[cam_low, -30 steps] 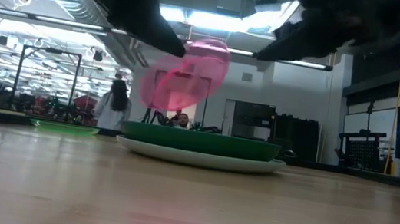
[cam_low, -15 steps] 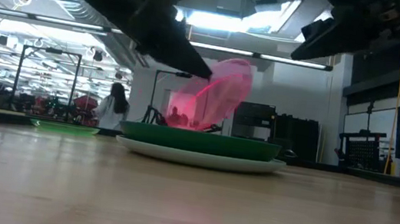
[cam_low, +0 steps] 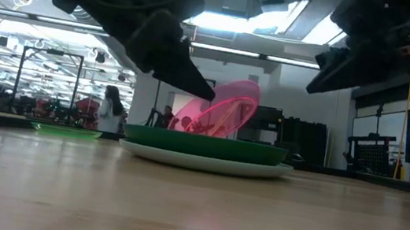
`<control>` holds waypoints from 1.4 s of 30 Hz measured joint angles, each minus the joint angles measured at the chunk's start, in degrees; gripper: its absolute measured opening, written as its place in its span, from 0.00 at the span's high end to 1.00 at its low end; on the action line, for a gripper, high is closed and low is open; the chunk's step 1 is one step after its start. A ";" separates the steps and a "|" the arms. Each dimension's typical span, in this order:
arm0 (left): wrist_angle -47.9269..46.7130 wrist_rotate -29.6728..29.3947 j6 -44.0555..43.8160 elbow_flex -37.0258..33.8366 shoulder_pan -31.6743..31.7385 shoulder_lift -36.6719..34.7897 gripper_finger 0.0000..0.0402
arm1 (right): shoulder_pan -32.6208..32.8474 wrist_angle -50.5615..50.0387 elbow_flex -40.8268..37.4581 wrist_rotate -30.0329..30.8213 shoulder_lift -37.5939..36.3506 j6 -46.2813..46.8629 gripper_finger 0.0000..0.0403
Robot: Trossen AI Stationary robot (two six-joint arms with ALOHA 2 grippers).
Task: Stack plastic plates
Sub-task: Stack the light pink plate on top of the orange plate, then stack the left green plate on top of the light pink plate
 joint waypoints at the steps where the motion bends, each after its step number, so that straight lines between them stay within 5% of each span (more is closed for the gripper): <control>1: -0.06 0.16 -0.01 0.00 -0.06 0.00 1.00 | 0.00 0.24 -0.32 0.00 0.00 0.29 0.73; 22: -3.73 -0.54 -1.67 0.02 -0.06 -0.02 0.99 | 0.00 7.01 -3.66 -0.17 0.00 0.39 0.73; 34: -6.03 -1.81 -5.75 0.02 0.71 -3.22 0.75 | 0.00 7.25 -3.66 -0.17 0.00 1.37 0.73; 42: -18.76 -2.52 -5.77 0.09 0.69 -12.51 0.71 | -0.02 7.25 -3.66 -0.17 0.02 1.47 0.73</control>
